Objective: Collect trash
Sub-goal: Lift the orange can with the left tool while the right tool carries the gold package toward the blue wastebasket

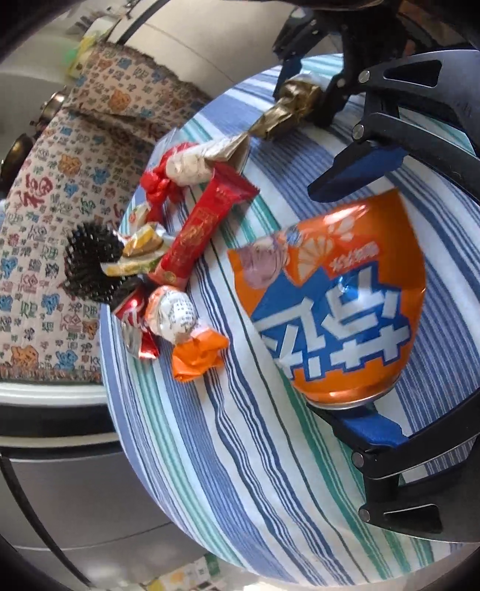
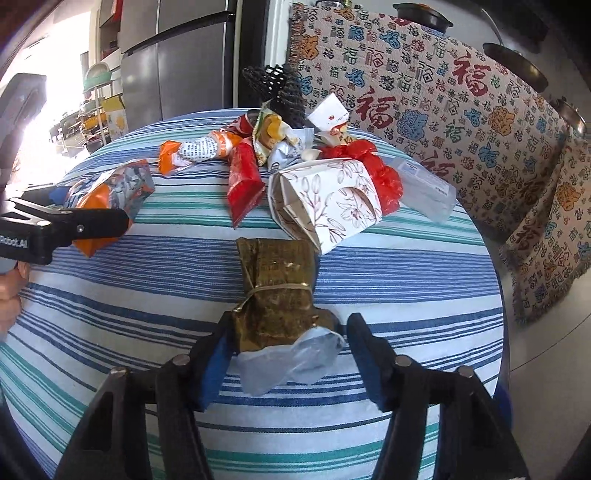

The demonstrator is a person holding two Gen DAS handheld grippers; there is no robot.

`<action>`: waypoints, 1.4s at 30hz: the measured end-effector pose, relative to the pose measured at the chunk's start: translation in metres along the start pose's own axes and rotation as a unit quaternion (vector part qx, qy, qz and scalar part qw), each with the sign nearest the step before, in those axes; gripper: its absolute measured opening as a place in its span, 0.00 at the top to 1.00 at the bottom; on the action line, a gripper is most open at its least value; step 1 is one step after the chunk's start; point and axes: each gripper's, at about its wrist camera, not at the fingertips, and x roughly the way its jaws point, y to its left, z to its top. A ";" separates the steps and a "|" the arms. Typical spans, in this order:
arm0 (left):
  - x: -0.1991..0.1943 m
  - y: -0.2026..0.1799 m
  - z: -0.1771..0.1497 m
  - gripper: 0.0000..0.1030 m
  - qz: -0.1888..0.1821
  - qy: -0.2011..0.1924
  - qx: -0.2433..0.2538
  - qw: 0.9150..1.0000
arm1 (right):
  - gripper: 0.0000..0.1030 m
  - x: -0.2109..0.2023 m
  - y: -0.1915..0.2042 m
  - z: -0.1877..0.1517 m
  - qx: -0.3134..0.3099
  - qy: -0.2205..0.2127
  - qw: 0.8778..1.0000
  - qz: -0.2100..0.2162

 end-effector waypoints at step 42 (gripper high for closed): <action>-0.049 -0.120 -0.002 0.18 -0.052 -0.045 0.083 0.994 | 0.67 -0.102 -0.113 -0.035 0.139 -0.059 0.988 0.021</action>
